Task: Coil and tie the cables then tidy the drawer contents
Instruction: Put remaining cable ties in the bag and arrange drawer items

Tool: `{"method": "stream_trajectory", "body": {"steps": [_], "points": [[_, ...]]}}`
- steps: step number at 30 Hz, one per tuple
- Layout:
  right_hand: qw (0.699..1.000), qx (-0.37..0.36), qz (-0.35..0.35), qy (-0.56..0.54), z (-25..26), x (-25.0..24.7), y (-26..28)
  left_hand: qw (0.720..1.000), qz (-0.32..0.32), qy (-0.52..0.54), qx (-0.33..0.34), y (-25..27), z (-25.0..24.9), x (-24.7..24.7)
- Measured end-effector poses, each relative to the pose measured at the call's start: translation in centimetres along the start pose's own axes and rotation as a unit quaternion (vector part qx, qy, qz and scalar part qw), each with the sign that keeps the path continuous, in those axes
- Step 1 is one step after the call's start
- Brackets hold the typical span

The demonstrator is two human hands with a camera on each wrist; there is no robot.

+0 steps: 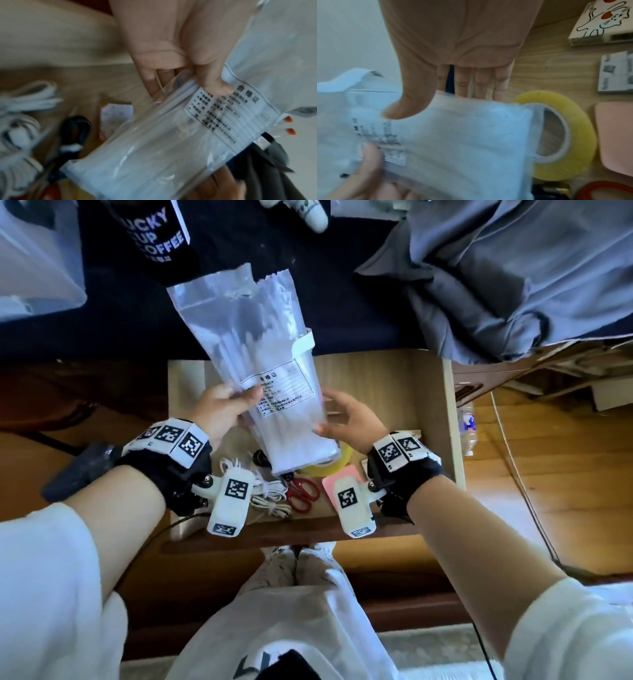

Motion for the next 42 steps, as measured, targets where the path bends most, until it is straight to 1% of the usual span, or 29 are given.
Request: {"method": "stream_trajectory", "body": {"steps": [1,3,5,6,8,10,12,14,15,17,19,21,22,23,25,27,29,31,32,34,36,37,38,39,41,42], "points": [[0.999,-0.022,-0.029,-0.012,0.5,-0.6,0.2,1.0,0.024,0.01,-0.002,-0.2,-0.3,1.0],[0.994,-0.039,-0.096,-0.035,0.7,-2.0,0.4,0.997,0.075,0.028,-0.012,-0.6,-0.6,2.8],[0.985,-0.036,-0.155,-0.062,0.5,-3.7,1.0,0.993,0.108,0.049,-0.023,-0.9,-0.7,4.4],[0.982,-0.031,-0.172,-0.071,0.3,-4.4,1.3,0.991,0.12,0.06,-0.021,-0.9,-0.8,5.2],[0.979,-0.021,-0.187,-0.079,0.1,-5.4,2.1,0.984,0.159,0.076,-0.009,-0.9,-0.9,6.5],[0.978,-0.03,-0.19,-0.077,-0.2,-5.6,2.6,0.976,0.192,0.107,0.003,-1.0,-0.9,7.3],[0.982,-0.038,-0.182,-0.034,0.0,-5.3,2.9,0.969,0.206,0.133,-0.004,-0.8,-0.9,7.9],[0.988,-0.021,-0.153,0.023,0.1,-4.7,2.9,0.974,0.197,0.113,-0.017,-0.7,-0.9,8.5],[0.988,-0.02,-0.15,0.035,0.2,-4.6,2.9,0.978,0.184,0.093,-0.02,-0.6,-1.0,8.7],[0.986,-0.029,-0.163,0.007,0.4,-5.2,2.9,0.988,0.146,0.055,-0.01,-0.6,-1.4,8.9],[0.987,-0.022,-0.159,-0.005,0.2,-5.7,2.5,0.989,0.14,0.048,0.0,-0.9,-1.5,9.1],[0.987,-0.009,-0.156,0.029,0.5,-6.1,2.4,0.989,0.145,0.03,0.011,-0.8,-1.8,9.5],[0.987,-0.02,-0.158,0.038,1.0,-6.4,2.4,0.989,0.147,0.016,0.02,-1.0,-2.1,9.7],[0.985,-0.038,-0.166,0.04,1.8,-6.8,2.5,0.989,0.148,0.009,0.031,-1.2,-2.4,9.8],[0.976,-0.076,-0.202,0.021,2.8,-8.0,2.8,0.986,0.15,0.037,0.056,-1.5,-3.1,9.9],[0.966,-0.091,-0.24,-0.005,3.2,-9.0,3.0,0.983,0.158,0.049,0.08,-2.0,-3.7,10.1],[0.972,-0.051,-0.231,0.001,2.2,-9.3,2.7,0.985,0.144,0.031,0.089,-2.4,-3.8,10.4],[0.977,-0.003,-0.213,0.031,0.4,-9.3,1.9,0.99,0.11,-0.014,0.082,-3.2,-3.4,10.8],[0.976,0.01,-0.216,0.033,-0.2,-9.4,1.6,0.99,0.11,-0.036,0.079,-3.5,-3.4,11.0],[0.969,0.003,-0.245,0.009,-0.4,-9.9,1.3,0.987,0.118,-0.069,0.086,-3.7,-4.1,11.4],[0.965,-0.019,-0.262,-0.021,-0.4,-10.2,1.4,0.987,0.117,-0.061,0.094,-4.0,-4.3,11.4],[0.966,-0.016,-0.259,-0.014,-0.5,-10.3,1.5,0.988,0.118,-0.048,0.091,-4.0,-4.3,11.4],[0.969,0.001,-0.245,0.008,-0.8,-10.4,1.3,0.989,0.12,-0.035,0.081,-4.1,-4.1,11.4],[0.973,0.037,-0.22,0.06,-1.2,-10.4,0.9,0.99,0.123,-0.026,0.064,-4.1,-3.7,11.4],[0.964,0.101,-0.182,0.165,-1.8,-10.4,0.2,0.991,0.13,0.003,0.042,-3.9,-3.2,11.5],[0.964,0.104,-0.177,0.17,-1.8,-10.5,-0.1,0.991,0.128,0.028,0.037,-3.8,-3.1,11.5]]}}
Point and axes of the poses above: each hand's wrist, its own y-axis away from the middle knuckle, its own x-axis out of the palm, z = x × y, the point moved 2 cm from there along -y, towards the middle knuckle, and after that the axes turned 6 degrees about z, right-handed, at the moved point
